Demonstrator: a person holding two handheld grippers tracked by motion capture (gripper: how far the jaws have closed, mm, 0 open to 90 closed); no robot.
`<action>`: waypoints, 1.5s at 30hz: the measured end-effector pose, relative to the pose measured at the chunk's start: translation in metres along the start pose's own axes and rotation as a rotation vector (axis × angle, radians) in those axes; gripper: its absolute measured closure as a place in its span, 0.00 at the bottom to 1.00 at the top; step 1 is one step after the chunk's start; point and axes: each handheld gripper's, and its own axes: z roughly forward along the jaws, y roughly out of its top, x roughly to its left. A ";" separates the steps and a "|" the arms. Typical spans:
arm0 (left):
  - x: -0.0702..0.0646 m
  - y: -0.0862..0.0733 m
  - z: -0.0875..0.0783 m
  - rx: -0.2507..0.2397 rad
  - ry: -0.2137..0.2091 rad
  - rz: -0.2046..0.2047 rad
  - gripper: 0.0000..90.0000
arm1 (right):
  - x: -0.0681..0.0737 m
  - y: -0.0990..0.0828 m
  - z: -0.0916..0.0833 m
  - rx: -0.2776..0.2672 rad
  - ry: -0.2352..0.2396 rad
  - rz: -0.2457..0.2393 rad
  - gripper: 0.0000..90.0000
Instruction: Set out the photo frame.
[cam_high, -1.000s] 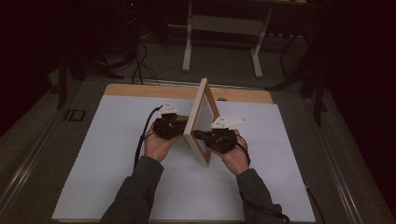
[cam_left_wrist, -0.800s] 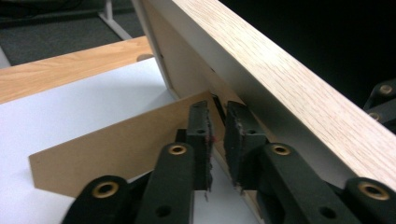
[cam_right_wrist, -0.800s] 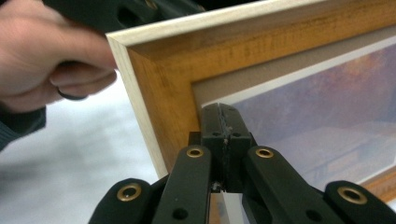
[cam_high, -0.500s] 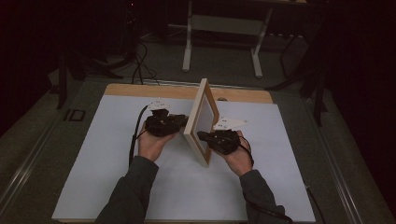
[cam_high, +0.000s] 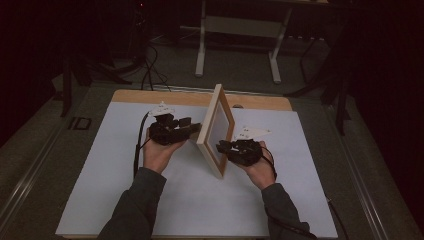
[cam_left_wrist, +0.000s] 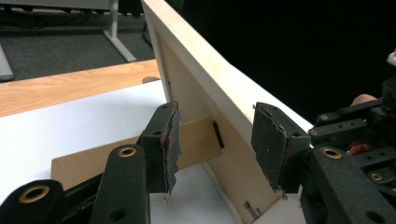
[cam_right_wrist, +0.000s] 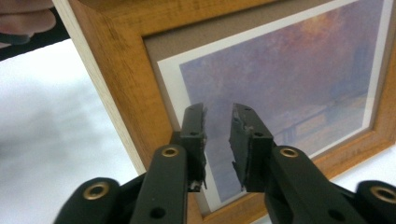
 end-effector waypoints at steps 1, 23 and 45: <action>0.000 0.000 -0.001 -0.001 0.004 0.001 0.57 | -0.001 -0.001 0.000 0.000 0.000 0.003 0.80; -0.029 0.003 0.007 0.022 -0.014 0.019 0.45 | -0.013 -0.010 -0.007 0.005 -0.034 0.047 0.67; -0.049 -0.013 0.023 0.093 0.073 0.075 0.42 | -0.018 -0.012 -0.011 -0.004 -0.053 0.080 0.61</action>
